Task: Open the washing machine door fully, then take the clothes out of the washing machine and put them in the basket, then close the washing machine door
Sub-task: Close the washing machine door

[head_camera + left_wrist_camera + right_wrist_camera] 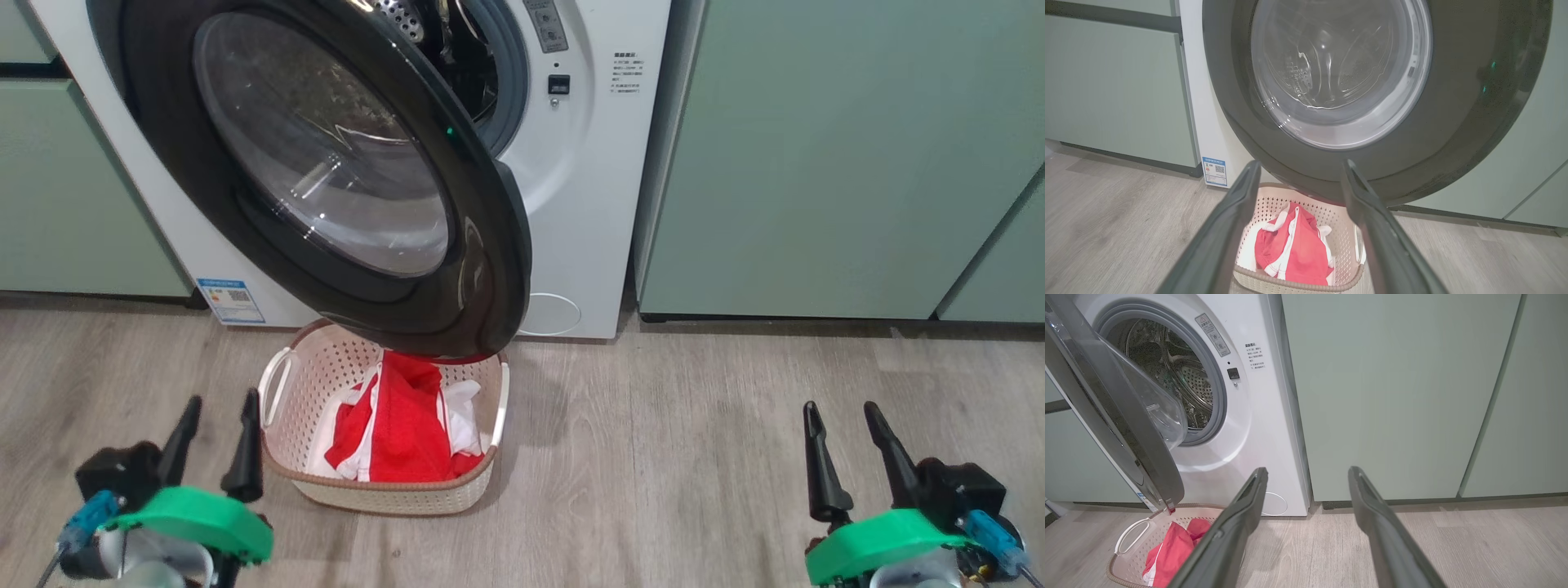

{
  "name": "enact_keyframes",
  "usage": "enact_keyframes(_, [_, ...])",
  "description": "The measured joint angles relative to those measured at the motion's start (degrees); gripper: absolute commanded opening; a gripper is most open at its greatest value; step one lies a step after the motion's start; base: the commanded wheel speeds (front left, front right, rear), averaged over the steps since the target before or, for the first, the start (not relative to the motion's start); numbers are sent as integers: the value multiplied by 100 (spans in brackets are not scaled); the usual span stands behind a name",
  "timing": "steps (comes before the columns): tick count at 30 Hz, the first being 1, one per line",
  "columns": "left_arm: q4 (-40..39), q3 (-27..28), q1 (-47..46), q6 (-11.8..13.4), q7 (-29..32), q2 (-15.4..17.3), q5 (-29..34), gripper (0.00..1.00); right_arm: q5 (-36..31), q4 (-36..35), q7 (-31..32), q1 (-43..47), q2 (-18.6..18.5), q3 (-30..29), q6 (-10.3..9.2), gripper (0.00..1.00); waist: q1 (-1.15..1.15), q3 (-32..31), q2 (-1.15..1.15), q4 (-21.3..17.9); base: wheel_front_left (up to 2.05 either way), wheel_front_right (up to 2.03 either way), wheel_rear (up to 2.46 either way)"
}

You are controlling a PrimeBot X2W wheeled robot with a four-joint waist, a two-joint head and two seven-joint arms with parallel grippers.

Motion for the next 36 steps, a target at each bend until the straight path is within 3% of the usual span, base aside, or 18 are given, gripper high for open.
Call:
enact_keyframes(12, [-135, 191, 230, 0, 0, -45, 180, 100, 40, -2, 0, 6, 0, -40, 0, 99, 0, 1, 0, -35, 0, 0, 0])
enact_keyframes(14, [-142, 192, 229, 0, 0, -48, 180, 100, 192, -52, 0, 4, 0, -33, 0, 44, 0, -9, 0, -30, 0, 0, 0])
enact_keyframes(15, [-142, 205, 230, 0, 0, -57, 180, 100, 308, -100, 0, 2, 0, -34, 0, 0, 0, -11, 0, -29, 0, 0, 0])
enact_keyframes(20, [-176, 309, 303, 0, 0, -168, 208, 100, 731, -468, 0, -148, -1, 270, 0, 0, 0, 17, 0, 4, 0, 0, 0])
enact_keyframes(28, [-81, 271, 385, 0, 0, -211, 289, 100, 845, -818, 0, -1135, -21, 1686, 0, 0, 0, 61, 0, 298, 0, 0, 0])
enact_keyframes(36, [-1, 25, 349, 0, 0, -324, 380, 100, 1118, 392, 0, -2069, -65, 3538, 0, 0, 0, 114, 0, 831, 0, 0, 0])
